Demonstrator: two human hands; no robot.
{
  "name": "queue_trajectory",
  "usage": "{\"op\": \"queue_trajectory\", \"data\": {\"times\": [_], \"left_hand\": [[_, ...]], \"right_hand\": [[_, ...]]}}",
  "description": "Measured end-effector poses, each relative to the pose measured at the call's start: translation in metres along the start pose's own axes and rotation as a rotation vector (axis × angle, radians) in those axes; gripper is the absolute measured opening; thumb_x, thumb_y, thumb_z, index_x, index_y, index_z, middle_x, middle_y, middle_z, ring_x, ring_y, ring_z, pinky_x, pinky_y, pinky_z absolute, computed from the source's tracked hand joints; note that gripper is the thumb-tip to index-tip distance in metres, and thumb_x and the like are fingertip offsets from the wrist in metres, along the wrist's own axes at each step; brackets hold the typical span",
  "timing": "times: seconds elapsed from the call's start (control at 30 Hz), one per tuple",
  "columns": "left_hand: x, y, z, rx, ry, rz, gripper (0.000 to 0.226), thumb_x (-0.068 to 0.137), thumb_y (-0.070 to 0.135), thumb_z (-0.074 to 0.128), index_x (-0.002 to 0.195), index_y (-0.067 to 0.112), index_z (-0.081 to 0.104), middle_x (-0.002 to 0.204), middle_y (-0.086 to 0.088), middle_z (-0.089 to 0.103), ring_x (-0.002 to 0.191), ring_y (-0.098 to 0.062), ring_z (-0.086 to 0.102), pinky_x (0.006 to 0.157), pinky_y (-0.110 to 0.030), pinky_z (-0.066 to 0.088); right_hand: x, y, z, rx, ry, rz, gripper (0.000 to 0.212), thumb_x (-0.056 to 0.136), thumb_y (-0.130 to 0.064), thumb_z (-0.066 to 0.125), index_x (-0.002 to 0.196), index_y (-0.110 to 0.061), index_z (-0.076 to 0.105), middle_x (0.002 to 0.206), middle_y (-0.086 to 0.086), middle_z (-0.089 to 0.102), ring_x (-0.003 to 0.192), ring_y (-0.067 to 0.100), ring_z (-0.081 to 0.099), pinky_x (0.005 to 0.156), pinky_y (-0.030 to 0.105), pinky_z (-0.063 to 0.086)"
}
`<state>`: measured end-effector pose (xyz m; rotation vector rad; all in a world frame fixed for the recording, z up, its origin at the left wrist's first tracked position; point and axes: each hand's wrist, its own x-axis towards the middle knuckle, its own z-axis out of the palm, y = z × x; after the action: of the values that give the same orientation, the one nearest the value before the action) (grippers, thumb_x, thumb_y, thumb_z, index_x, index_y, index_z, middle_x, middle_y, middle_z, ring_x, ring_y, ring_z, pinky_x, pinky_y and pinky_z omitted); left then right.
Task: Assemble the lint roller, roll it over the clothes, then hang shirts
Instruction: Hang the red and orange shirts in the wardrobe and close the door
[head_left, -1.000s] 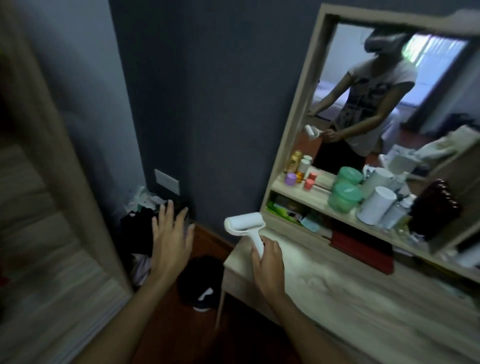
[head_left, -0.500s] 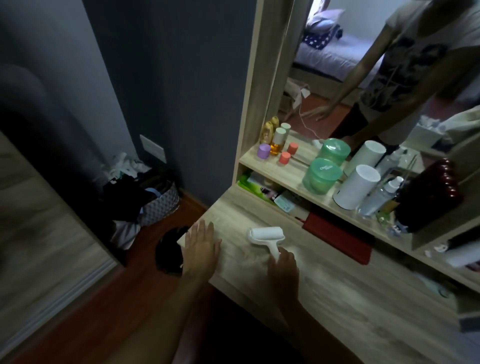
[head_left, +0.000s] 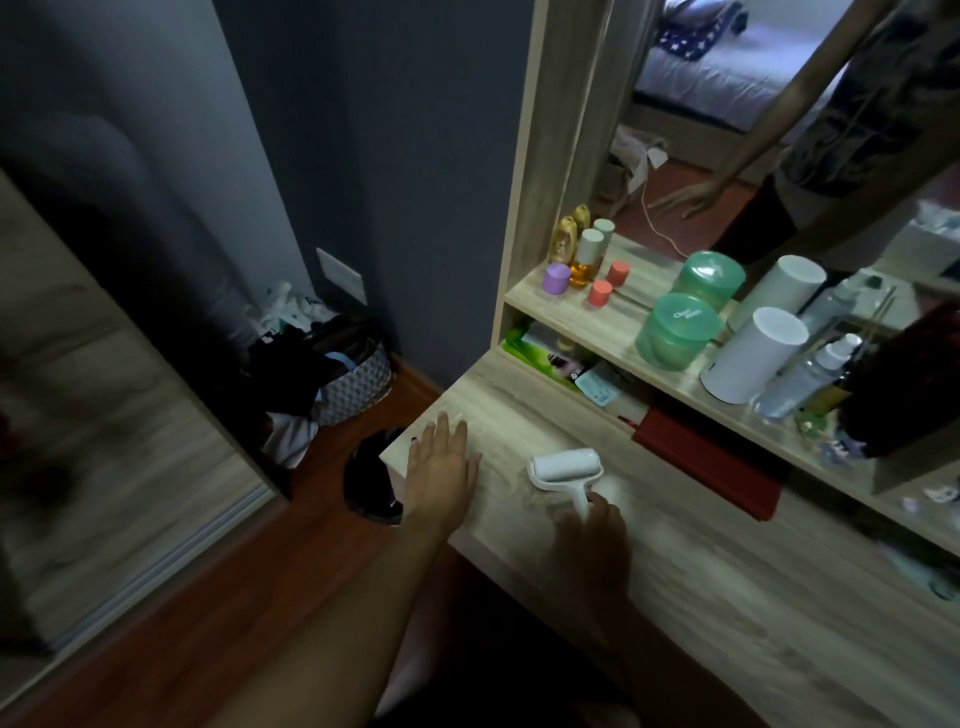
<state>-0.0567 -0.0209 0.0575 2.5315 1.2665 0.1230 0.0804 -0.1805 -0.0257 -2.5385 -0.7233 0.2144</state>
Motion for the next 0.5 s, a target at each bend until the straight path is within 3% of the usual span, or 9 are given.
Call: {"op": "queue_trajectory", "data": {"times": [0.13, 0.23, 0.37, 0.5], "left_hand": [[0.001, -0.006, -0.005, -0.003, 0.015, 0.002, 0.054, 0.101, 0.040, 0.029, 0.149, 0.015, 0.023, 0.158, -0.015, 0.015, 0.145, -0.028, 0.019, 0.118, -0.043, 0.019], [0.000, -0.014, -0.014, -0.016, 0.046, -0.011, 0.054, 0.101, 0.040, 0.029, 0.149, 0.015, 0.024, 0.158, -0.015, 0.014, 0.144, -0.028, 0.022, 0.118, -0.041, 0.020], [-0.001, -0.040, -0.032, -0.056, 0.112, -0.036, 0.055, 0.101, 0.041, 0.031, 0.149, 0.016, 0.024, 0.159, -0.013, 0.013, 0.145, -0.025, 0.020, 0.118, -0.041, 0.019], [-0.008, -0.095, -0.062, -0.034, 0.195, -0.109, 0.056, 0.100, 0.041, 0.033, 0.149, 0.015, 0.026, 0.159, -0.012, 0.016, 0.144, -0.027, 0.022, 0.117, -0.041, 0.021]], "right_hand": [[0.001, 0.006, -0.002, -0.042, -0.015, 0.022, 0.052, 0.093, -0.049, 0.046, 0.130, -0.014, 0.050, 0.114, 0.008, 0.058, 0.102, 0.026, 0.057, 0.090, 0.040, 0.045], [0.002, 0.005, -0.002, -0.111, 0.060, -0.017, 0.052, 0.084, -0.048, 0.050, 0.118, -0.009, 0.056, 0.110, 0.017, 0.060, 0.093, 0.034, 0.060, 0.082, 0.045, 0.049], [0.009, -0.036, -0.004, -0.147, 0.156, -0.219, 0.055, 0.079, -0.027, 0.055, 0.126, 0.001, 0.051, 0.132, 0.025, 0.049, 0.122, 0.039, 0.045, 0.104, 0.059, 0.035], [0.002, -0.126, 0.009, -0.148, 0.055, -0.390, 0.060, 0.082, -0.028, 0.061, 0.137, -0.009, 0.046, 0.145, 0.015, 0.042, 0.136, 0.030, 0.036, 0.115, 0.050, 0.019]]}}
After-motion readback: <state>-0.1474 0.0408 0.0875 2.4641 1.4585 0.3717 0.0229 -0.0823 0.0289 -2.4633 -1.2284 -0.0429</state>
